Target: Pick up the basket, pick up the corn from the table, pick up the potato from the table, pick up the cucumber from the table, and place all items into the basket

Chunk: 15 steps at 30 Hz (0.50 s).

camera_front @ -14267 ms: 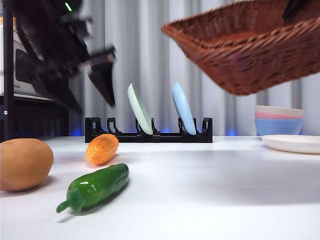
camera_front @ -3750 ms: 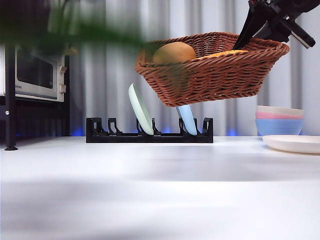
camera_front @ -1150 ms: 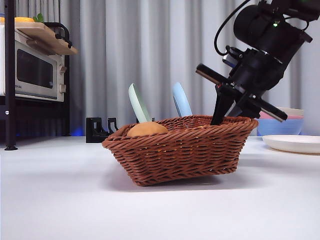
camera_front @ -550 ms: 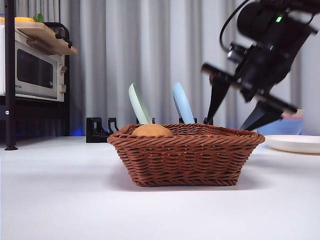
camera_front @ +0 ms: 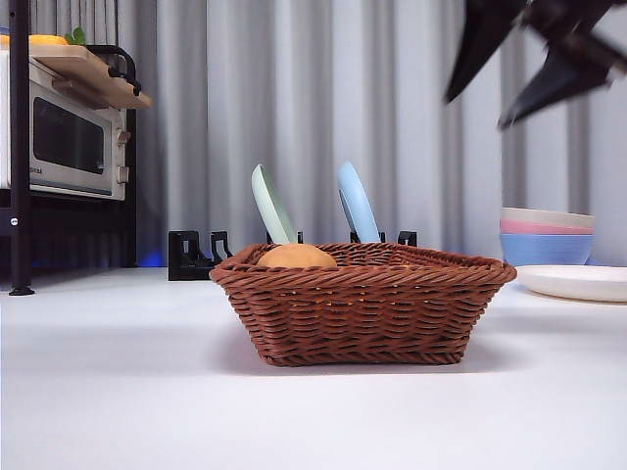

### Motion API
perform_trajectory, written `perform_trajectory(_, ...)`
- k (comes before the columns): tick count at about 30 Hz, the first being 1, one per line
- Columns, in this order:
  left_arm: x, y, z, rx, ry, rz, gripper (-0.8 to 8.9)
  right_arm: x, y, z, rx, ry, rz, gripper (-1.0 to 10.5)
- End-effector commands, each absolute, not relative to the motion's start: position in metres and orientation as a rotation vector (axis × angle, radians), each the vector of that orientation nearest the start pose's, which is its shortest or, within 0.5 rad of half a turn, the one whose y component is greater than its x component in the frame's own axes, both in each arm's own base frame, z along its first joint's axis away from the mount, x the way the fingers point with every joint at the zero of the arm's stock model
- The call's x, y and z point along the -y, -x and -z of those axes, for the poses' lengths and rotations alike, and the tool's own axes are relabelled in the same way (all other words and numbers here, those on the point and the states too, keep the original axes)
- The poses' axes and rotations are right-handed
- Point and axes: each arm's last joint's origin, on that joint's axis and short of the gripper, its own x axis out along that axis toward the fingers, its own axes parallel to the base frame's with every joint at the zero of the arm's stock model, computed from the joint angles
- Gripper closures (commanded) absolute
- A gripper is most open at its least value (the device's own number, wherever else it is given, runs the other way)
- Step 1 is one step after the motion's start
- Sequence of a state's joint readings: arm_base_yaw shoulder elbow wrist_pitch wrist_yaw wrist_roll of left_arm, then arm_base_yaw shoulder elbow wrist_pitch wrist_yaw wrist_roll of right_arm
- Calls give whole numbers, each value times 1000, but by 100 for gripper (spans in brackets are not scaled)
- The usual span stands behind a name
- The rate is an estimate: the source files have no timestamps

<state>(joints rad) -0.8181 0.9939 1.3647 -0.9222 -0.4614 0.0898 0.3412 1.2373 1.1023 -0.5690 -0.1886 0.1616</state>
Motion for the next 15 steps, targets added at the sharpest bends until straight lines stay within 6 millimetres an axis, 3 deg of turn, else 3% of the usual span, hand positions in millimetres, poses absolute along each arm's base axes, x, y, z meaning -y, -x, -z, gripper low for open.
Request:
perform_trajectory(1, 111, -122, -404, -459, -453, 366, 821, -87, -229, -325, -692, 18, -397, 957)
perform_trajectory(5, 110, -121, -370, -464, -455, 367, 821, -82, -204, -326, -581, 43, -364, 957)
perform_trajectory(11, 100, -111, -308, -455, -437, 398, 821, -74, -163, -304, -413, 32, -372, 957)
perform_trajectory(15, 94, -101, -285, -464, -371, 470, 821, -66, -142, -293, -362, 7, -380, 950)
